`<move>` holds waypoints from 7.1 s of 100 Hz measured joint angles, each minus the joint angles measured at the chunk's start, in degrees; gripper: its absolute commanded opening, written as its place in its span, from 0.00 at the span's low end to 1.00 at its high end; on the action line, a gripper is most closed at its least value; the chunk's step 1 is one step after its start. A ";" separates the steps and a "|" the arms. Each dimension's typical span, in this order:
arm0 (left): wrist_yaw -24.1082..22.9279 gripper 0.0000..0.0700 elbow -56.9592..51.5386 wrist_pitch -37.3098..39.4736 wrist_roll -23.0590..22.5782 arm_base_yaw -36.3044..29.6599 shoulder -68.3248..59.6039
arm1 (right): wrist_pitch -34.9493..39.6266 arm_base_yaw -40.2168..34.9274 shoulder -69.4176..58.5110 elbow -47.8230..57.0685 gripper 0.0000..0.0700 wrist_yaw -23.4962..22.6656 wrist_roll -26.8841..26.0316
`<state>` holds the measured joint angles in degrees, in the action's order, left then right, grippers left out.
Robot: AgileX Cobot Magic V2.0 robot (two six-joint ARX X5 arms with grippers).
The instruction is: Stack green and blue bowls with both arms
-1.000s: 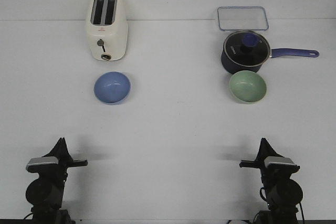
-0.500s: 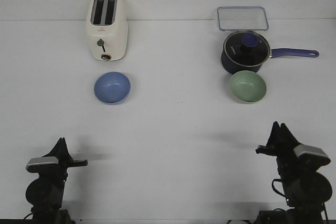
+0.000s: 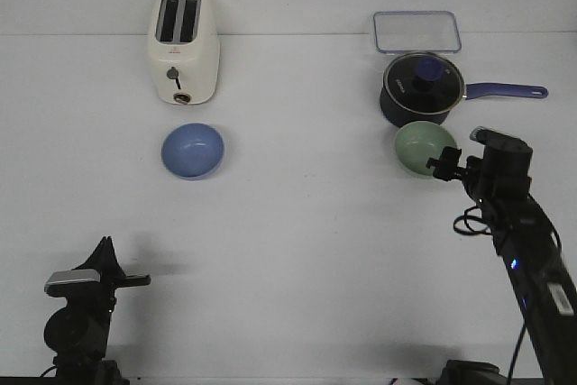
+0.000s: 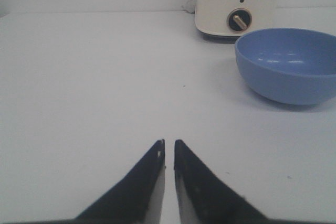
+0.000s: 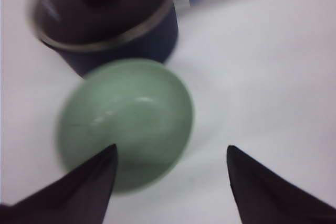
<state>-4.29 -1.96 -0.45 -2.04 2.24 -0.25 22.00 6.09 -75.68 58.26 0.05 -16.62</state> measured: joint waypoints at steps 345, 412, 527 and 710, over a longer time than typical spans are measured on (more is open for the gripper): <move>11.47 0.57 -35.82 -6.27 18.97 -0.11 -42.32 | 10.45 -55.34 42.23 -19.43 0.65 14.73 -1.66; 13.53 0.46 -69.70 -16.70 16.94 -5.33 -100.32 | 10.32 -55.34 41.42 -19.43 0.65 16.52 -1.70; 13.22 0.01 -61.09 -20.13 17.90 -46.53 -81.72 | 10.34 -55.34 41.42 -19.43 0.65 18.18 -1.70; -1.88 0.02 -34.86 -17.94 19.34 -38.64 -31.67 | 7.91 -55.49 46.60 -22.75 0.01 22.34 1.18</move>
<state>-6.17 -36.82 -18.39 17.30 -36.40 -31.92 29.91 -49.41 -29.08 35.51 22.39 -15.44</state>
